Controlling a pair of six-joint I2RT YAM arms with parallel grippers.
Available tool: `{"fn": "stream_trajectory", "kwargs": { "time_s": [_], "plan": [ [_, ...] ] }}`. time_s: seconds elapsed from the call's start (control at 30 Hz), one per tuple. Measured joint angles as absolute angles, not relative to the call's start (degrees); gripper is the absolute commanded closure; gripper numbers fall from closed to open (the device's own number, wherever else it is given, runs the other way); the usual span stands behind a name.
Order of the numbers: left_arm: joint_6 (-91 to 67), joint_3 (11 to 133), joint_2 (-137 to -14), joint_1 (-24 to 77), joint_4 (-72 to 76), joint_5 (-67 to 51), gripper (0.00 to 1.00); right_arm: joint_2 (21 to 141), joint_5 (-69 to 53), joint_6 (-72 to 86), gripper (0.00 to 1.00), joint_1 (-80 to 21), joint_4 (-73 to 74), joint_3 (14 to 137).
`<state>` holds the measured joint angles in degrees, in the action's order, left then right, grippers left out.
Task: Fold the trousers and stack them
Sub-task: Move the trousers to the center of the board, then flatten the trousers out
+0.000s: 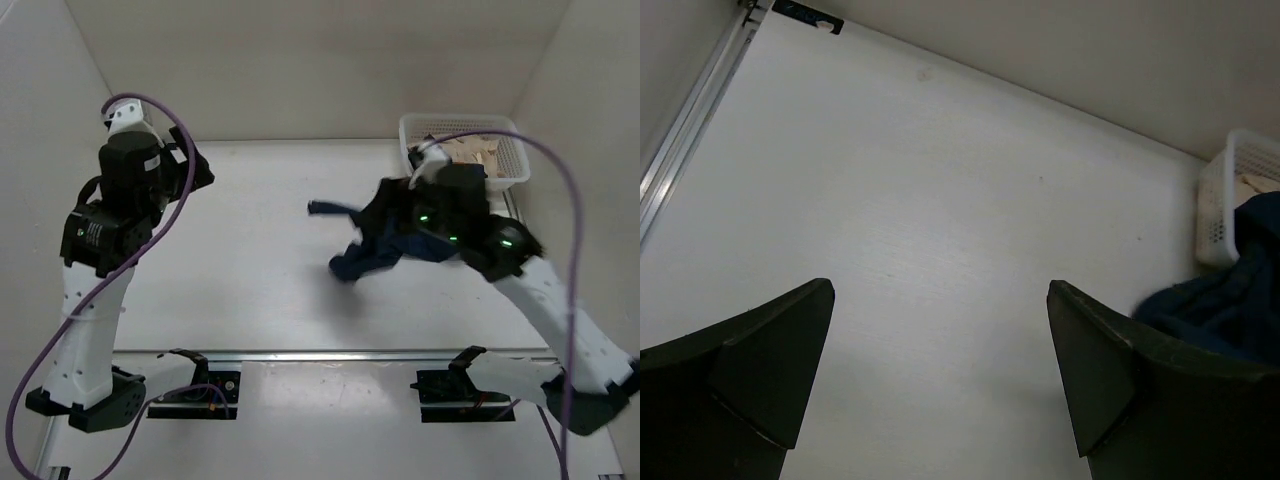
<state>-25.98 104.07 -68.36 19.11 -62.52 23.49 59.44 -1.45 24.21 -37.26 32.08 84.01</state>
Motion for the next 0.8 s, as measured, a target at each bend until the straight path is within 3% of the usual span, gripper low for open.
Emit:
{"fn": "stream_trajectory", "kwargs": {
  "time_s": [0.03, 0.13, 0.23, 0.43, 0.53, 0.73, 0.8],
  "plan": [
    [-25.9, 104.2, -67.5, 18.9, -62.4, 22.8, 0.00, 60.9, -0.2, 24.8, 0.00, -38.1, 34.7, 80.2],
    [-25.5, 103.6, -66.2, 18.9, -62.2, 18.6, 0.00, 68.3, 6.6, 26.2, 0.00, -39.9, 43.4, 73.5],
    [-25.5, 98.3, -66.3, 19.9, -60.8, 13.7, 0.00, 67.1, 12.8, 26.8, 0.00, -37.6, 49.6, 70.5],
    [-28.3, 83.4, -74.0, 28.0, -56.7, 4.5, 0.00, 61.9, 13.7, 24.9, 0.00, -13.2, 47.9, 71.3],
    [-31.4, 75.8, -78.1, 34.1, -52.6, -0.2, 0.00, 70.6, 11.7, 23.8, 0.00, -7.7, 45.7, 72.5],
    [-37.1, 69.3, -83.8, 43.6, -48.9, -2.4, 0.00, 93.6, 6.9, 22.5, 0.00, -6.9, 40.0, 74.7],
    [-38.3, 68.1, -86.4, 45.4, -46.9, -2.4, 0.00, 98.0, 6.3, 22.2, 0.13, -6.9, 39.6, 77.1]
  ]
}}
